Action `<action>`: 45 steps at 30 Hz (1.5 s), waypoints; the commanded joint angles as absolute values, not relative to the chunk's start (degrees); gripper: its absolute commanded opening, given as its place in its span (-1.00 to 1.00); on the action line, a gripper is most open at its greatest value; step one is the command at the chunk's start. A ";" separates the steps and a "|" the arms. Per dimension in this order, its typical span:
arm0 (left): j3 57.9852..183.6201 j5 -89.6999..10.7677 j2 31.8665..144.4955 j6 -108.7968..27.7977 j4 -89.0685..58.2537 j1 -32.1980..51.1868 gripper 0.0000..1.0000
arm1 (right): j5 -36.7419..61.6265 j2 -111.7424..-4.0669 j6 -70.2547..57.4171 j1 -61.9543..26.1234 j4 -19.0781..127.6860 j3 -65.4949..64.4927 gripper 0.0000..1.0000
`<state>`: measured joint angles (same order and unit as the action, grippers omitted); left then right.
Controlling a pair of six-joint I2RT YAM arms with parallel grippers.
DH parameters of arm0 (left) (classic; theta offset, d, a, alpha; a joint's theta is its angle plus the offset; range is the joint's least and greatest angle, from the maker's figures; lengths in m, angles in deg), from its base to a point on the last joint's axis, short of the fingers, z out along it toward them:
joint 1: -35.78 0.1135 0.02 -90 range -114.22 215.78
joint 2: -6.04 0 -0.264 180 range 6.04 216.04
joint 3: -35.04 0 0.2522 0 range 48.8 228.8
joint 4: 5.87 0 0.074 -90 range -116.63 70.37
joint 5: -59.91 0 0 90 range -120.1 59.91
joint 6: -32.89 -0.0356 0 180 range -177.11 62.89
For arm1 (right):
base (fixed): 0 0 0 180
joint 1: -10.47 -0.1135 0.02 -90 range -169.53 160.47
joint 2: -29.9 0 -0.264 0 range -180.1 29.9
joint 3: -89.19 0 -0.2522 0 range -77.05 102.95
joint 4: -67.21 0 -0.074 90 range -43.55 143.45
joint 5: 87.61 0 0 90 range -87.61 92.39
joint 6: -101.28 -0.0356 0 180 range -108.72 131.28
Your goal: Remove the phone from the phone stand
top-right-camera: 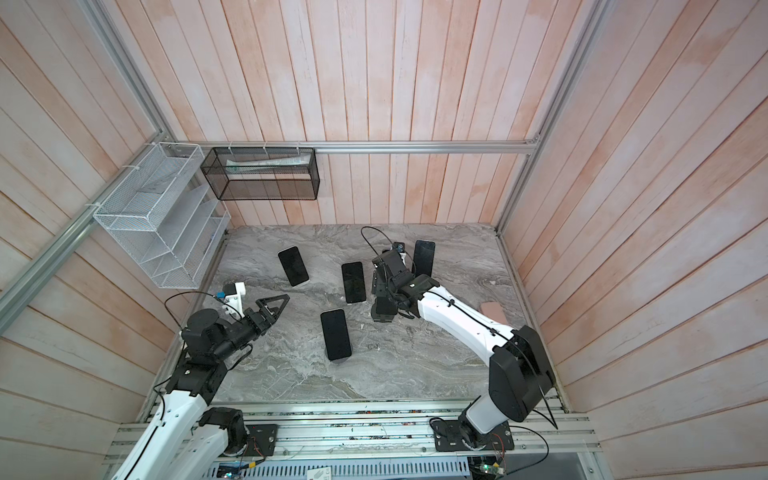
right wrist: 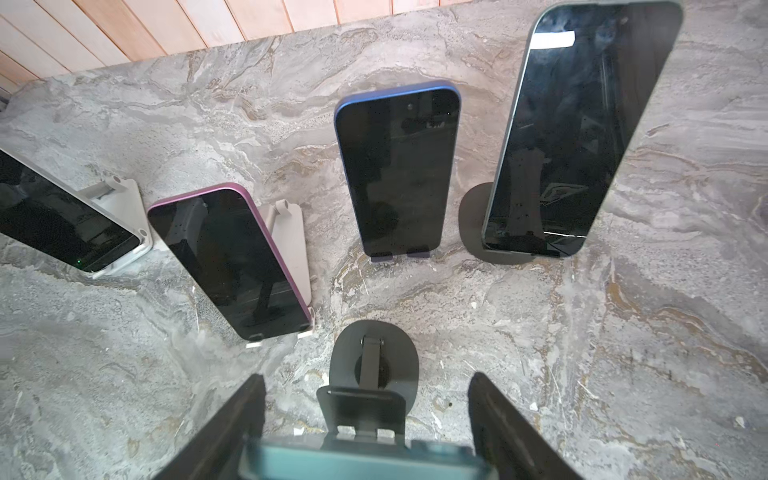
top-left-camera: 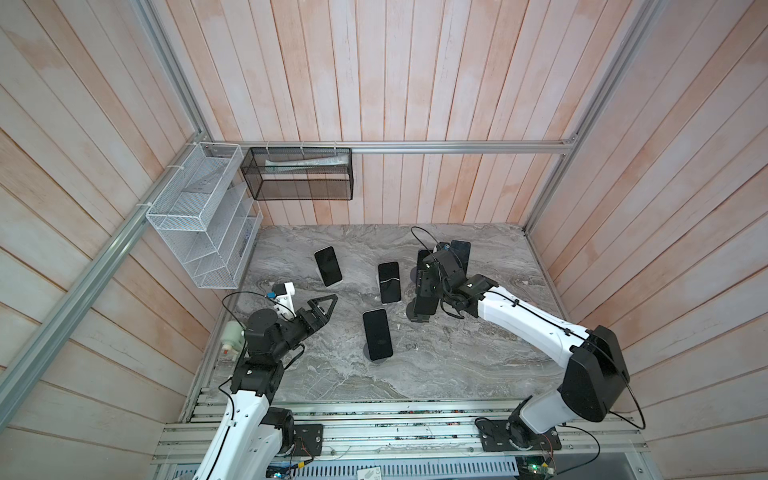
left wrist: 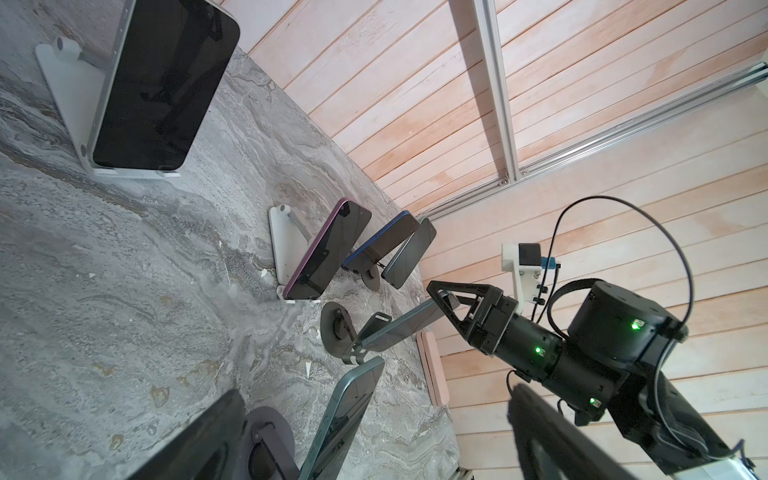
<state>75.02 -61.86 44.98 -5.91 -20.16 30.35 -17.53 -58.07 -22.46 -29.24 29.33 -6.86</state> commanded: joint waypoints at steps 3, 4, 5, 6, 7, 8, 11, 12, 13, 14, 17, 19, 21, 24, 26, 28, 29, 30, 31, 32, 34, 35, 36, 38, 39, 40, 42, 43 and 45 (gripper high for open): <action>77.75 -65.08 46.75 -6.35 -17.79 30.16 1.00 | -19.72 -53.82 -20.89 -29.78 27.68 -7.27 0.33; 77.89 -65.52 47.00 -5.95 -17.21 30.16 0.99 | -20.08 -53.34 -20.65 -29.71 27.37 -7.27 0.33; 77.78 -65.90 47.19 -5.40 -16.64 30.11 0.98 | -20.54 -52.73 -20.39 -29.70 26.69 -7.31 0.33; 77.70 -66.27 47.26 -4.89 -15.87 30.07 0.97 | -20.87 -52.11 -20.01 -29.70 26.43 -7.53 0.33; 77.51 -66.54 47.45 -4.37 -15.20 30.07 0.95 | -21.05 -51.49 -19.64 -29.73 26.31 -7.77 0.32; 77.29 -66.80 47.51 -3.89 -14.61 30.07 0.94 | -21.12 -50.66 -18.94 -29.70 25.97 -8.03 0.32; 77.54 -67.15 47.52 -4.06 -13.94 29.57 0.92 | -22.83 -48.64 -17.15 -29.62 23.93 -8.50 0.32; 77.57 -66.97 47.48 -4.19 -13.76 29.29 0.92 | -23.37 -47.75 -16.48 -29.59 23.16 -8.68 0.32; 77.64 -66.75 47.57 -4.20 -13.50 28.99 0.92 | -23.69 -46.96 -16.11 -29.52 22.60 -8.92 0.32; 77.71 -66.42 47.55 -4.04 -13.04 28.55 0.92 | -23.96 -46.01 -15.89 -29.35 22.01 -9.39 0.32; 77.78 -66.42 48.12 -3.39 -10.26 26.39 0.91 | -23.29 -43.38 -15.19 -29.02 20.86 -11.17 0.32; 78.42 -66.31 49.00 -3.58 -8.60 23.98 0.90 | -22.33 -41.75 -15.16 -28.79 20.16 -12.61 0.32; 80.14 -66.32 50.00 -4.30 -7.72 20.84 0.90 | -20.98 -40.19 -14.67 -28.56 19.05 -13.88 0.31; 82.91 -65.93 51.06 -6.29 -7.09 16.15 0.89 | -20.59 -38.00 -14.06 -28.46 16.64 -15.46 0.30; 84.98 -64.48 51.62 -8.45 -7.06 13.13 0.89 | -20.96 -36.75 -13.90 -28.16 14.50 -16.16 0.30; 86.59 -62.72 52.45 -10.51 -6.72 10.06 0.89 | -20.65 -35.51 -13.90 -27.47 13.25 -17.17 0.30; 87.24 -61.85 53.23 -11.35 -6.32 8.60 0.89 | -20.18 -34.76 -13.91 -27.04 12.95 -18.00 0.30; 87.60 -61.06 54.07 -11.82 -5.78 7.28 0.89 | -19.07 -34.14 -13.86 -26.39 13.03 -18.86 0.29; 87.66 -60.45 54.80 -11.93 -5.03 6.28 0.89 | -18.17 -33.71 -13.86 -25.90 13.25 -19.60 0.28; 87.52 -59.99 55.88 -11.74 -4.05 5.42 0.89 | -17.36 -33.27 -13.79 -25.42 13.79 -20.47 0.28; 86.98 -59.79 58.13 -11.13 -2.03 4.24 0.85 | -16.19 -32.40 -13.77 -24.42 15.27 -22.13 0.27; 86.87 -59.97 59.24 -10.81 -1.21 3.78 0.85 | -15.48 -32.19 -13.77 -23.87 16.10 -23.02 0.27; 86.90 -60.19 60.39 -10.47 -0.81 3.33 0.85 | -14.51 -32.11 -13.77 -23.23 16.82 -23.76 0.27; 87.09 -60.68 61.99 -10.35 -0.17 2.45 0.85 | -12.73 -32.22 -13.52 -22.05 18.58 -25.24 0.27; 87.04 -60.61 62.61 -10.35 0.04 2.07 0.85 | -11.85 -32.35 -13.48 -21.37 19.50 -26.03 0.26; 87.06 -60.59 63.02 -10.35 0.23 1.94 0.85 | -11.05 -32.55 -13.42 -20.86 20.14 -26.68 0.26; 86.73 -60.47 63.43 -10.36 0.49 1.62 0.85 | -9.35 -33.17 -13.29 -19.93 21.35 -27.81 0.26; 86.61 -60.25 63.43 -10.30 0.50 1.57 0.85 | -8.73 -33.43 -13.22 -19.69 21.76 -28.29 0.26; 86.17 -60.02 63.34 -10.35 0.67 1.58 0.85 | -7.94 -33.95 -12.98 -19.27 22.44 -29.12 0.25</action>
